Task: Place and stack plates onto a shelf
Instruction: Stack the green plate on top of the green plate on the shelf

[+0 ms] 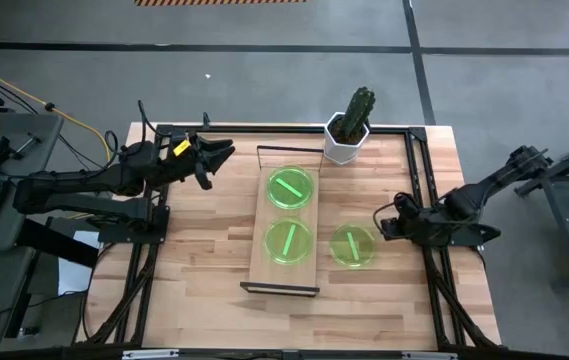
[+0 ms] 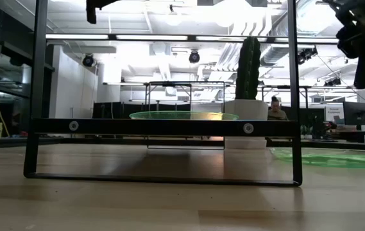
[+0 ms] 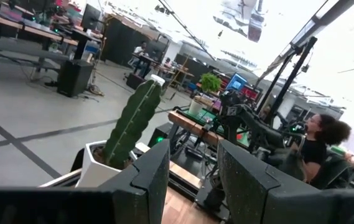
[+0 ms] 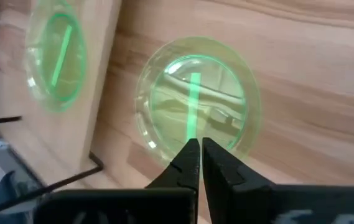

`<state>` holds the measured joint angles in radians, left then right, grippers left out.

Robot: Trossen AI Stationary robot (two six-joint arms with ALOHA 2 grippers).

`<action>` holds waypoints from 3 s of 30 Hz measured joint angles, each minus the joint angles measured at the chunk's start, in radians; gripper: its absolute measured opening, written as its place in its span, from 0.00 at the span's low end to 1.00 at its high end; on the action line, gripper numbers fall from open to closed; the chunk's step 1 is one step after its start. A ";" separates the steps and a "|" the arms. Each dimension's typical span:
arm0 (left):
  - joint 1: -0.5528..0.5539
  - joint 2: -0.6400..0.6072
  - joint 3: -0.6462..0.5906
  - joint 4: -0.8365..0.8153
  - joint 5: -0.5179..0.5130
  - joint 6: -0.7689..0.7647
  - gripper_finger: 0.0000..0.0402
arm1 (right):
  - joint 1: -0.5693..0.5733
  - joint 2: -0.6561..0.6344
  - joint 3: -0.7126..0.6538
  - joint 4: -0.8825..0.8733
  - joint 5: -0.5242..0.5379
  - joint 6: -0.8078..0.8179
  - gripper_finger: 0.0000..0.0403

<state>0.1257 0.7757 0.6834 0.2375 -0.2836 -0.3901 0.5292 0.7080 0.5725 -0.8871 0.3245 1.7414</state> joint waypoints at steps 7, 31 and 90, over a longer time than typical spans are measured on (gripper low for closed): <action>0.000 0.000 0.000 -0.001 0.000 -0.001 0.32 | -0.001 0.040 -0.065 0.010 0.007 0.106 0.02; 0.000 0.000 0.001 -0.007 0.008 -0.019 0.32 | -0.092 0.185 -0.505 0.815 0.232 -0.016 0.51; 0.000 0.000 0.001 -0.008 0.005 -0.018 0.32 | -0.093 -0.056 -0.048 0.216 0.410 -0.325 0.00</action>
<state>0.1254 0.7761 0.6842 0.2295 -0.2787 -0.4080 0.4362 0.6519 0.5249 -0.6706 0.7341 1.4165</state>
